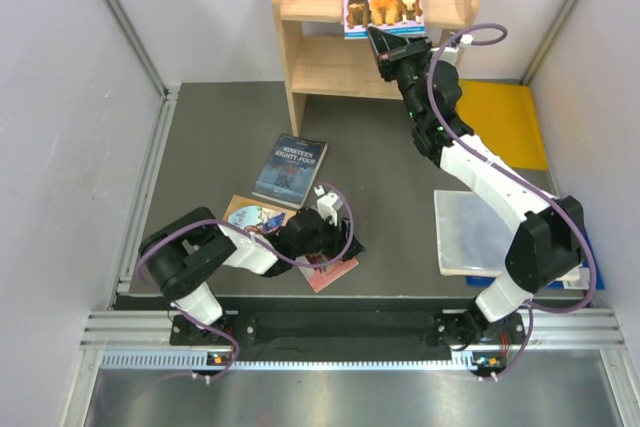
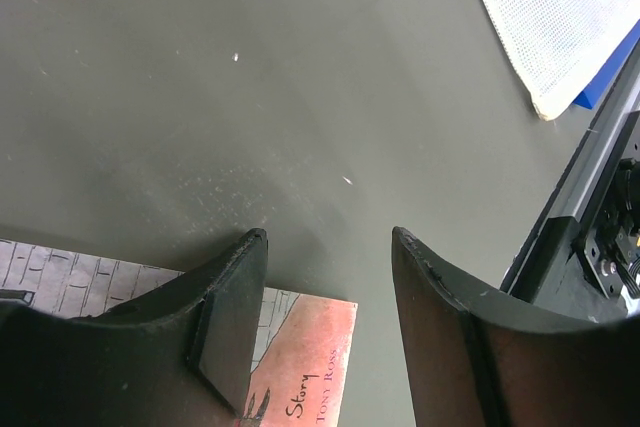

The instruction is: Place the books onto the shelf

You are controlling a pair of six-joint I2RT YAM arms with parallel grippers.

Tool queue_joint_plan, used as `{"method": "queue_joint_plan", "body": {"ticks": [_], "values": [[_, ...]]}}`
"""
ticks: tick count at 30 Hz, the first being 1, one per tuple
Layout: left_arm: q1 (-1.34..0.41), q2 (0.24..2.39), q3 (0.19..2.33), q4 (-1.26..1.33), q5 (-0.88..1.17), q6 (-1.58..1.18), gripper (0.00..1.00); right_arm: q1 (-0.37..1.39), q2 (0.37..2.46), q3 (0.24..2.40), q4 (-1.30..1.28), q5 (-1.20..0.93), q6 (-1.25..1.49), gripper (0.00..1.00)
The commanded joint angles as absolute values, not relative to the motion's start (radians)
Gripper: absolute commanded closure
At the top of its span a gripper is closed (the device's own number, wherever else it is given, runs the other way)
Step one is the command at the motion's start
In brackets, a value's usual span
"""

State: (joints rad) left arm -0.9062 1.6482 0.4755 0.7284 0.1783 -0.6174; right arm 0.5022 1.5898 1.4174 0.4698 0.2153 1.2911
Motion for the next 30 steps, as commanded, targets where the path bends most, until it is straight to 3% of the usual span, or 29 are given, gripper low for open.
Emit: {"method": "queue_joint_plan", "body": {"ticks": [1, 23, 25, 29, 30], "values": [[-0.914, 1.658, 0.503, 0.736, 0.186, -0.597, 0.42, 0.525, 1.539, 1.416, 0.574, 0.273, 1.261, 1.0], [-0.928, 1.68, 0.523, 0.715, 0.19, -0.584, 0.42, 0.538, 1.641, 1.523, 0.546, 0.216, 1.266, 0.97], [-0.93, 1.677, 0.523, 0.713, 0.19, -0.584, 0.42, 0.538, 1.64, 1.52, 0.545, 0.216, 1.266, 0.85], [-0.93, 1.681, 0.525, 0.712, 0.19, -0.583, 0.42, 0.54, 1.637, 1.511, 0.549, 0.215, 1.259, 0.73], [-0.931, 1.681, 0.526, 0.712, 0.193, -0.583, 0.42, 0.538, 1.634, 1.509, 0.555, 0.215, 1.252, 0.61]]}}
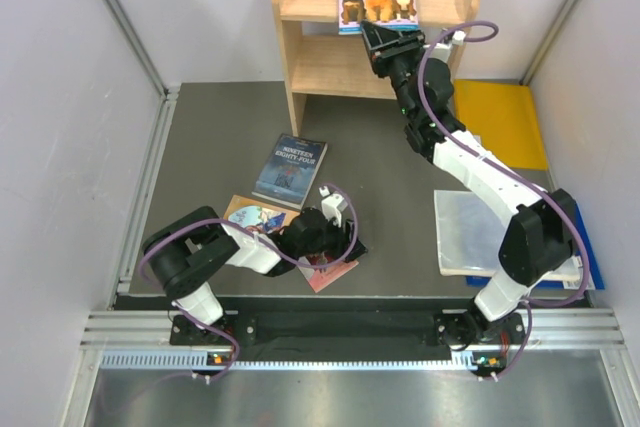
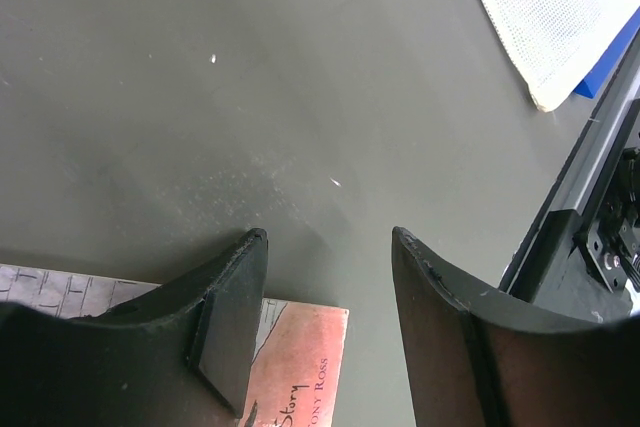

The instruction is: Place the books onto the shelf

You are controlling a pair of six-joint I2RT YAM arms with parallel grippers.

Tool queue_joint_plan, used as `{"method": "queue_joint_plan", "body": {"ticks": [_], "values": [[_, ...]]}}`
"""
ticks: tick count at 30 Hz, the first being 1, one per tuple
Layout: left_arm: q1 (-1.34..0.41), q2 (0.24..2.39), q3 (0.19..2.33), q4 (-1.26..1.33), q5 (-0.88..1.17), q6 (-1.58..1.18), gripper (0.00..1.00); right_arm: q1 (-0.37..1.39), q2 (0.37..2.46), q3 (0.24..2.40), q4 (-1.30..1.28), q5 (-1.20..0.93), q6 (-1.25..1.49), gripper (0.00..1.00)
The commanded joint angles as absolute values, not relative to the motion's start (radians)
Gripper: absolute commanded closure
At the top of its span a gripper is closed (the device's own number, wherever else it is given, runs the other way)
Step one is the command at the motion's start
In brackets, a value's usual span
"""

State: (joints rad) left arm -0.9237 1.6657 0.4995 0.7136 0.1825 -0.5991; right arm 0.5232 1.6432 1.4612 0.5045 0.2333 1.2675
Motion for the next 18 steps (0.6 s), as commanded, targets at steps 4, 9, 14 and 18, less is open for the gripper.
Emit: {"method": "queue_joint_plan", "body": {"ticks": [4, 9, 14, 18], "values": [[-0.931, 1.687, 0.529, 0.712, 0.196, -0.584, 0.42, 0.538, 1.617, 1.505, 0.545, 0.207, 1.233, 0.37], [-0.931, 1.694, 0.531, 0.712, 0.201, -0.584, 0.42, 0.538, 1.591, 1.48, 0.537, 0.17, 1.21, 0.27], [-0.933, 1.704, 0.537, 0.712, 0.207, -0.584, 0.42, 0.538, 1.575, 1.445, 0.54, 0.101, 1.19, 0.27], [-0.933, 1.71, 0.538, 0.713, 0.212, -0.584, 0.42, 0.54, 1.539, 1.402, 0.529, 0.029, 1.137, 0.28]]}}
